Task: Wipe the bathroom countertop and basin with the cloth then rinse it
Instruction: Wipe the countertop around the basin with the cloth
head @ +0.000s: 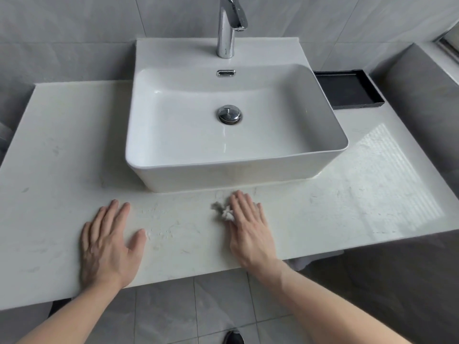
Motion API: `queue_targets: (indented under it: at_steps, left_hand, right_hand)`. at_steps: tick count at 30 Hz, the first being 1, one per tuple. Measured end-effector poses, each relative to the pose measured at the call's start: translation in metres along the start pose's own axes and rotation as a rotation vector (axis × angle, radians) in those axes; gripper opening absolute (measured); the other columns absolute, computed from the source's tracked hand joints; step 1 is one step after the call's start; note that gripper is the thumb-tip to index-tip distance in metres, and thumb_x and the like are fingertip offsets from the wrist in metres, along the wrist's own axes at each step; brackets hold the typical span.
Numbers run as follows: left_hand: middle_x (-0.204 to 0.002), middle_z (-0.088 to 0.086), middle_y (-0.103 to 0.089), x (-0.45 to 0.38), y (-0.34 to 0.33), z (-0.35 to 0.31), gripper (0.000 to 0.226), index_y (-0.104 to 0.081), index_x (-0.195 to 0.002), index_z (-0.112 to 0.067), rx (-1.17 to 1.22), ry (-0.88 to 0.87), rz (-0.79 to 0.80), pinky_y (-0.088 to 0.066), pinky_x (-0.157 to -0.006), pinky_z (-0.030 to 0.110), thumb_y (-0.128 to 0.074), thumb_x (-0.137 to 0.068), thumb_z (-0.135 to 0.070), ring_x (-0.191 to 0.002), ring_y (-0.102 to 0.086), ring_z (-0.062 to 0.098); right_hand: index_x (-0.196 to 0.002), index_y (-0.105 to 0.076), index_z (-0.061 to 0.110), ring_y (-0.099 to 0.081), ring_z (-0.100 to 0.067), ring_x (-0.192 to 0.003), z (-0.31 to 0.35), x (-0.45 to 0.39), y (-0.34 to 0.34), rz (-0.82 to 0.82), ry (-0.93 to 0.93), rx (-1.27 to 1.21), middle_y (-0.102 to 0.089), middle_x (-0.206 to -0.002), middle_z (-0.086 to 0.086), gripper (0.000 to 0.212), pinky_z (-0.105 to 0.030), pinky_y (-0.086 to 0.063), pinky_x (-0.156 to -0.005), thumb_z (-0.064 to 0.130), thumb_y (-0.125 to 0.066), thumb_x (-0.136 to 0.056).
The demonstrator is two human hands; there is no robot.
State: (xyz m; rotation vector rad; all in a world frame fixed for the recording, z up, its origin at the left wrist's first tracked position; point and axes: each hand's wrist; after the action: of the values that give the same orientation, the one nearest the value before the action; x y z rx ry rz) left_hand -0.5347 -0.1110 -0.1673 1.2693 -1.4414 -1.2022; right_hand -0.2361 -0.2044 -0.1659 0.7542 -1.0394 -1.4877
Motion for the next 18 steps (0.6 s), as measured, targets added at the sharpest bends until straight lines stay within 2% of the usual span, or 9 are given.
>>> queue_targets:
  at_steps: [2, 4, 7, 10, 13, 18]
  left_hand:
    - [-0.167, -0.008, -0.021, 0.000, -0.001, 0.000, 0.073, -0.035, -0.155, -0.028, 0.005, 0.001, 0.001, -0.010, -0.125, 0.043, -0.033, -0.088, -0.056, -0.153, -0.016, 0.017]
    - [-0.167, -0.007, -0.021, 0.000, -0.001, 0.000, 0.073, -0.034, -0.155, -0.028, 0.009, -0.003, 0.004, -0.010, -0.125, 0.044, -0.034, -0.088, -0.056, -0.153, -0.015, 0.017]
    - [-0.167, -0.008, -0.020, -0.001, 0.000, -0.001, 0.073, -0.033, -0.155, -0.029, 0.010, -0.001, 0.007, -0.010, -0.125, 0.044, -0.034, -0.088, -0.056, -0.154, -0.015, 0.016]
    - [-0.167, -0.008, -0.019, -0.001, 0.000, -0.001, 0.073, -0.032, -0.156, -0.029, 0.011, 0.003, 0.011, -0.010, -0.125, 0.044, -0.035, -0.088, -0.056, -0.154, -0.014, 0.015]
    - [-0.167, -0.009, -0.019, 0.000, 0.001, -0.001, 0.073, -0.031, -0.156, -0.029, 0.013, 0.004, 0.016, -0.010, -0.125, 0.044, -0.034, -0.088, -0.056, -0.154, -0.013, 0.015]
    - [-0.167, -0.008, -0.021, 0.000, 0.003, -0.003, 0.073, -0.033, -0.155, -0.029, 0.018, 0.009, 0.014, -0.011, -0.125, 0.044, -0.034, -0.088, -0.056, -0.154, -0.015, 0.016]
  right_hand:
    - [-0.164, -0.017, 0.021, 0.004, -0.015, -0.158, -0.043, 0.006, 0.018, -0.040, -0.077, 0.044, -0.005, -0.171, 0.005, 0.066, -0.044, -0.002, -0.129, 0.032, -0.040, -0.103]
    - [-0.163, -0.022, 0.025, -0.005, -0.018, -0.159, -0.090, 0.007, 0.040, -0.101, -0.230, 0.078, -0.011, -0.171, 0.005, 0.064, -0.048, -0.006, -0.128, 0.036, -0.036, -0.101]
    - [-0.164, -0.014, 0.026, 0.002, -0.018, -0.159, -0.143, 0.007, 0.071, -0.132, -0.507, 0.060, -0.003, -0.172, 0.007, 0.061, -0.049, 0.000, -0.128, 0.039, -0.027, -0.106]
    - [-0.164, -0.009, 0.021, 0.007, -0.019, -0.158, -0.147, 0.005, 0.072, -0.166, -0.649, 0.065, 0.002, -0.172, 0.004, 0.065, -0.051, 0.002, -0.128, 0.043, -0.022, -0.104]
    - [-0.164, -0.010, 0.019, 0.005, -0.020, -0.159, -0.103, 0.004, 0.046, -0.179, -0.574, 0.060, 0.000, -0.172, 0.002, 0.068, -0.050, 0.001, -0.128, 0.044, -0.022, -0.102]
    - [-0.164, -0.015, 0.018, 0.005, -0.021, -0.159, 0.010, 0.022, -0.003, -0.078, -0.138, 0.055, -0.002, -0.172, -0.002, 0.069, -0.050, -0.004, -0.128, 0.039, -0.037, -0.101]
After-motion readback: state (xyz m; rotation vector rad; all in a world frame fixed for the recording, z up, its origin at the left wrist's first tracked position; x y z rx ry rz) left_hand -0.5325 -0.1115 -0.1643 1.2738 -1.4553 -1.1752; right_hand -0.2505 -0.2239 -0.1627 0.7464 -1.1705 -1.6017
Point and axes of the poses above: each hand's wrist, its own x-axis away from the middle knuckle, its own y-axis out of the back of the hand, z = x × y
